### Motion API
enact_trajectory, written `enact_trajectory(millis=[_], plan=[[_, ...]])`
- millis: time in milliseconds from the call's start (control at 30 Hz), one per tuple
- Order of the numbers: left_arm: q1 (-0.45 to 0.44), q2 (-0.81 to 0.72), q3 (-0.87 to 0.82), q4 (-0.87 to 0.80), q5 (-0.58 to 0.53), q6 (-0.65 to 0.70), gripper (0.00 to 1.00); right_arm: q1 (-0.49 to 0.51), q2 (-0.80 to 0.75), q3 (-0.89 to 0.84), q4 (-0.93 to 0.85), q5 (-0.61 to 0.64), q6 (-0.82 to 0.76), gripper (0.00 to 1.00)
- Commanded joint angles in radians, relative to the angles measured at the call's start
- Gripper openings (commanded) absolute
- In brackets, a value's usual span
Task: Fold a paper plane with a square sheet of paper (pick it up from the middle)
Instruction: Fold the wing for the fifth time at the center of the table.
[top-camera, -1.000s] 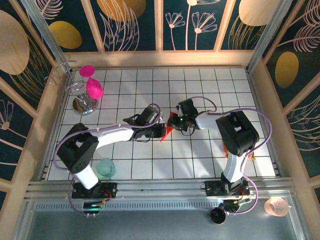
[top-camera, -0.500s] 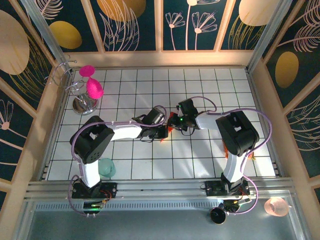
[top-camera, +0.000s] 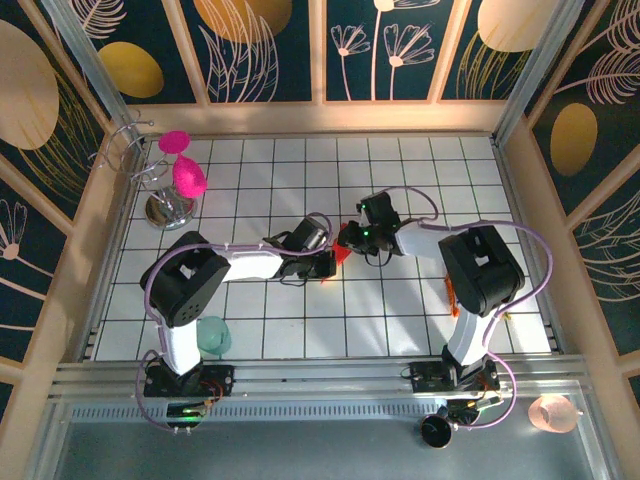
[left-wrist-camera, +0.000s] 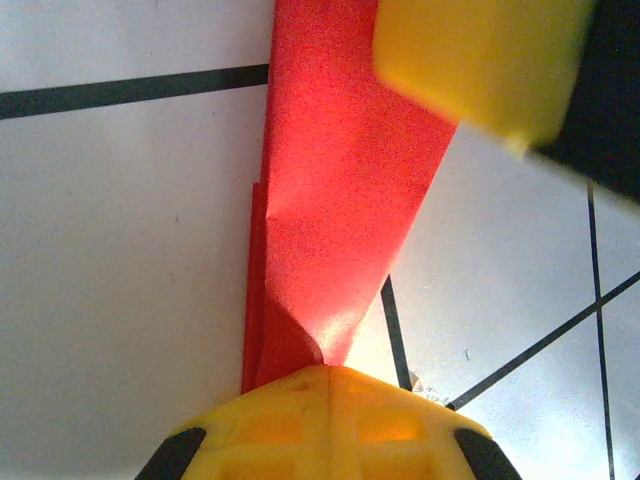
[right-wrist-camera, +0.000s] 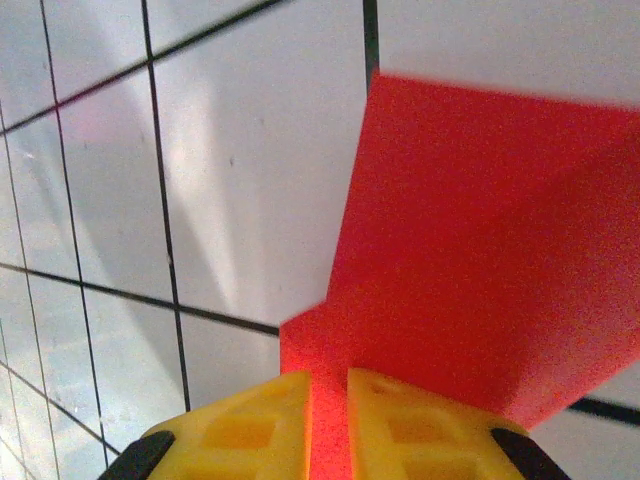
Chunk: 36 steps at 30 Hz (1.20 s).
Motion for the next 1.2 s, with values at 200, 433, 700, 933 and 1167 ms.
enact_trajectory(millis=[200,433,700,933,1167], plan=[[-0.002,0.015,-0.044,-0.047,0.014,-0.016,0.0,-0.048,0.057,0.078,-0.066,0.046,-0.081,0.17],[-0.002,0.008,-0.038,-0.043,0.024,-0.019,0.0,-0.057,0.09,0.095,-0.088,0.06,-0.09,0.16],[-0.001,-0.058,0.026,-0.02,0.049,-0.008,0.02,-0.07,0.109,0.044,-0.048,0.05,-0.086,0.15],[0.02,-0.045,0.07,0.026,0.031,-0.042,0.06,-0.076,0.102,0.004,0.002,0.025,-0.081,0.15],[0.031,0.048,0.109,-0.011,0.02,-0.065,0.03,-0.077,0.097,-0.003,0.013,0.016,-0.078,0.15]])
